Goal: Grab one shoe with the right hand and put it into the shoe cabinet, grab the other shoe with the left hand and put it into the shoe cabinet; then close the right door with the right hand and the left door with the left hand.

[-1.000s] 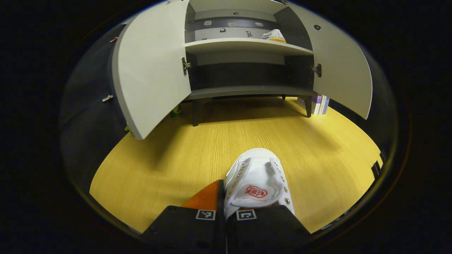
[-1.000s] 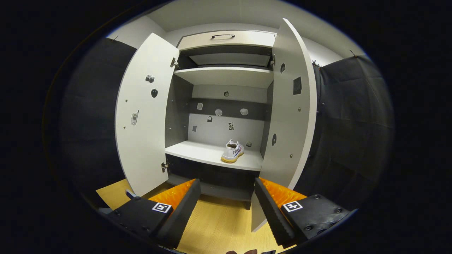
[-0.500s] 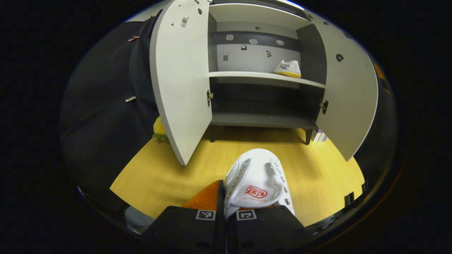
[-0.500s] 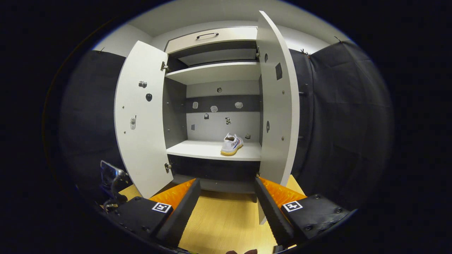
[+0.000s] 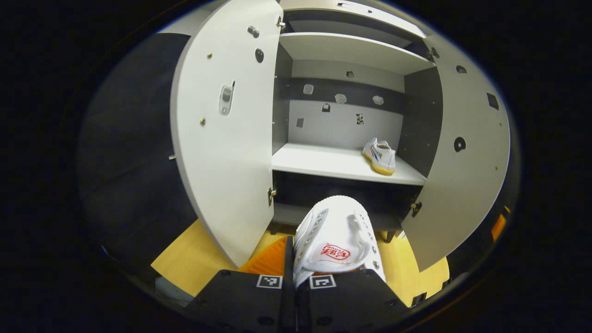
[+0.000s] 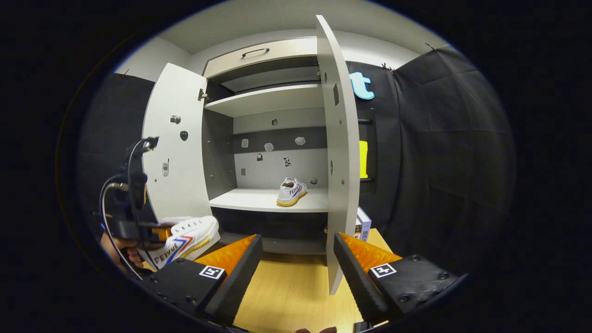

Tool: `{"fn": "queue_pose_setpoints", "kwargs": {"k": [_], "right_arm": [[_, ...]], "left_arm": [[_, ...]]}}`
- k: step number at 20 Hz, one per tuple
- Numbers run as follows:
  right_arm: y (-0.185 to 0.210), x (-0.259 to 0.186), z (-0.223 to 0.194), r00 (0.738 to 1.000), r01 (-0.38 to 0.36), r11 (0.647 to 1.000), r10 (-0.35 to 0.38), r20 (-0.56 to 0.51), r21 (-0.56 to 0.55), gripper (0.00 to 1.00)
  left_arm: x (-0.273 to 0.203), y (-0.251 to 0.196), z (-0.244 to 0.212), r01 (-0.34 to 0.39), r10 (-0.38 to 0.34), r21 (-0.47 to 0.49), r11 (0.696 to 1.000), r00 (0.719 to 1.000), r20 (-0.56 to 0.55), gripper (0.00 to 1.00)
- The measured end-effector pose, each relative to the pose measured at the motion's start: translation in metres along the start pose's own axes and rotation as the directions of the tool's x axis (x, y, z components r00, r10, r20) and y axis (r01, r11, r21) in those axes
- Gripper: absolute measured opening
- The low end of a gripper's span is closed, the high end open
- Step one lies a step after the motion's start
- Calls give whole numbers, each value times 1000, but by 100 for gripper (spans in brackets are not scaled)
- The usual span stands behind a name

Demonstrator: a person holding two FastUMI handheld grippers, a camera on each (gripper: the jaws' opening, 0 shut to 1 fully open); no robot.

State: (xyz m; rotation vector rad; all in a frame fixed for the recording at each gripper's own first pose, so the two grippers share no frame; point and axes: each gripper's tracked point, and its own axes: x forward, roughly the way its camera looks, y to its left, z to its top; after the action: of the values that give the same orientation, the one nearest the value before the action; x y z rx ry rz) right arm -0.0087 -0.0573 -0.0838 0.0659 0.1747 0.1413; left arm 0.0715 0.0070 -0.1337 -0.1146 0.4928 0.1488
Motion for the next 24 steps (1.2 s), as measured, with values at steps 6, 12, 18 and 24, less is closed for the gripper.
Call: {"fn": "queue_pose_setpoints", "kwargs": {"k": [6, 12, 18, 24], "right_arm": [[-23, -8, -12, 999, 32, 999, -31, -19, 25, 98], [-46, -15, -17, 998, 59, 997, -58, -27, 39, 98], [-59, -6, -12, 994, 101, 994, -100, -33, 29, 98], [-83, -7, -12, 986, 164, 986, -163, -46, 22, 99]], "left_arm": [[60, -26, 94, -2, 3, -10, 1000, 996, 85, 7], [144, -49, 150, -22, 23, -16, 1000, 998, 63, 7], [235, -58, 174, -78, 78, -7, 997, 997, 7, 7], [315, -64, 174, -140, 142, 42, 989, 989, -48, 7]]}}
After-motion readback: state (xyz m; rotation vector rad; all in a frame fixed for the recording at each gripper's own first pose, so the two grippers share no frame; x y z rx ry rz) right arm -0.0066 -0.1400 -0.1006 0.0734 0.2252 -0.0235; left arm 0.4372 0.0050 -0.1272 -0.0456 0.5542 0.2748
